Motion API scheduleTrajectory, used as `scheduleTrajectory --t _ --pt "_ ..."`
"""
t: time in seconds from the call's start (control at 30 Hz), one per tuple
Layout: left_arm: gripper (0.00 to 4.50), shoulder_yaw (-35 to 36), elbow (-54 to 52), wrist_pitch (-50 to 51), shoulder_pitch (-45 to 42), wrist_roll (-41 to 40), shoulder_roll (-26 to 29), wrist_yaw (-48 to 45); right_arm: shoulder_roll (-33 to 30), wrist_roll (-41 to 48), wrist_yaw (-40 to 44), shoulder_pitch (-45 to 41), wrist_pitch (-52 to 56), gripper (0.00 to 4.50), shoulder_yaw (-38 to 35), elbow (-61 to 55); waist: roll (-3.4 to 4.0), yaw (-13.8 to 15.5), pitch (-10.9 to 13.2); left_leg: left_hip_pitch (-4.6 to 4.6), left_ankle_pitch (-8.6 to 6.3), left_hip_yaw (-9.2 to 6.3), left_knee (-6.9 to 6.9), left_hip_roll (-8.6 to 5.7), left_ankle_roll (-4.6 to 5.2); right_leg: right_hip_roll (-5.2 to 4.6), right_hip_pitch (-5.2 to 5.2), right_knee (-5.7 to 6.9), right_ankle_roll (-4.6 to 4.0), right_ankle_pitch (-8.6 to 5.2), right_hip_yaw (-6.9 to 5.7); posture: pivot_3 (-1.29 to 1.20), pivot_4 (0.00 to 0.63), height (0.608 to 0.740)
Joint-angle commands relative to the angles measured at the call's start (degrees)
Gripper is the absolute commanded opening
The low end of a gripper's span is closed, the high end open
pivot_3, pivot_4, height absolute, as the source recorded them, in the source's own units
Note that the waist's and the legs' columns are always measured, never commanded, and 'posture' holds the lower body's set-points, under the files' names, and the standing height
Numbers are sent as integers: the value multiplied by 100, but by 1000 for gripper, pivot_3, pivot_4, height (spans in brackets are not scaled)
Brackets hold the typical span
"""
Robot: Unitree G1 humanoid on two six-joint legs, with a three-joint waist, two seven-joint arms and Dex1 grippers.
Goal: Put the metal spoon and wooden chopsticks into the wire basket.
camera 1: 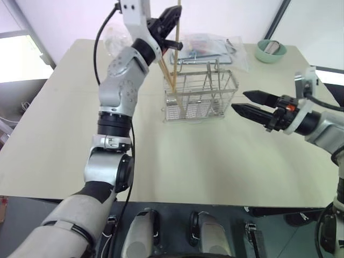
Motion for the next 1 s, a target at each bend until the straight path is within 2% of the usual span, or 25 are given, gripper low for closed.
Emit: scheduleTrajectory --t 0.03,0.13,0.33,0.37,0.43,0.5,0.53,0.63,0.73,0.83,0.9,1.0 --pt "58 -178 -353 -133 253 122 -3 -146 -85 108 -42 -62 -7 4500 -171 -165 0 -1 0 0 0 0 0 0 0 0 0 0 0 0 0 0 150 707" --pt "1116 -150 -630 71 371 -11 -3 -138 -101 79 -23 -87 -26 4500 -133 -119 0 -2 0 -2 0 -1 0 1 0 1 -4 1 0 0 -1 0 150 707" --pt "4215 -25 -1323 650 447 -266 131 26 -131 -60 100 -242 -128 4500 -20 86 0 0 0 -3 0 -3 0 0 1 0 -2 0 0 0 0 0 150 707" --pt "4439 61 -1523 874 436 -384 207 97 -148 -112 147 -296 -166 4500 13 158 0 -5 0 -3 0 -3 1 0 1 0 -2 0 0 0 0 0 150 707" --pt "4439 241 -1882 1366 384 -607 483 202 -236 -278 306 -396 -287 4500 91 347 0 -11 0 -4 0 -4 2 1 1 0 -3 0 0 0 0 0 150 707" --pt "4439 366 -2153 1988 344 -860 982 43 -355 -461 498 -509 -426 4500 174 619 1 -50 1 -2 0 -4 -1 2 1 2 -5 3 0 0 1 0 150 707" --pt "4439 385 -2258 2365 352 -1011 1350 -184 -429 -568 623 -569 -512 4500 228 788 2 -68 0 -2 0 -4 -1 2 0 3 -7 5 -1 0 1 0 150 707" --pt "4439 115 -2673 2969 733 -1130 2915 -1512 -777 -1032 1189 -667 -911 4500 478 1370 3 -162 1 -1 1 -4 -6 2 -1 6 -8 6 -1 -1 0 0 150 707" --pt "4439 -69 -2987 2699 1530 -976 4328 -2877 -1041 -1519 1662 -802 -1405 4500 689 2090 14 -221 1 6 7 12 -12 2 -16 6 -12 1 1 -4 9 0 150 707" --pt "4439 41 -3076 2479 2317 -909 5251 -3775 -1187 -1759 2078 -998 -1659 4500 810 2572 13 -215 2 4 4 11 -11 3 -13 2 -10 -3 1 -5 8 0 150 707" --pt "4439 203 -3182 2542 2683 -1065 5595 -4125 -1235 -1880 2327 -1106 -1783 4500 892 2746 17 -193 5 2 0 12 -10 3 -9 0 -15 -4 -2 -6 9 0 150 707" --pt "4439 311 -3289 2639 2877 -1184 5722 -4194 -1153 -1986 2459 -1299 -1838 4500 964 2925 16 -150 5 -3 -6 6 -10 2 -17 -4 -18 -7 -19 -16 8 0 150 707"
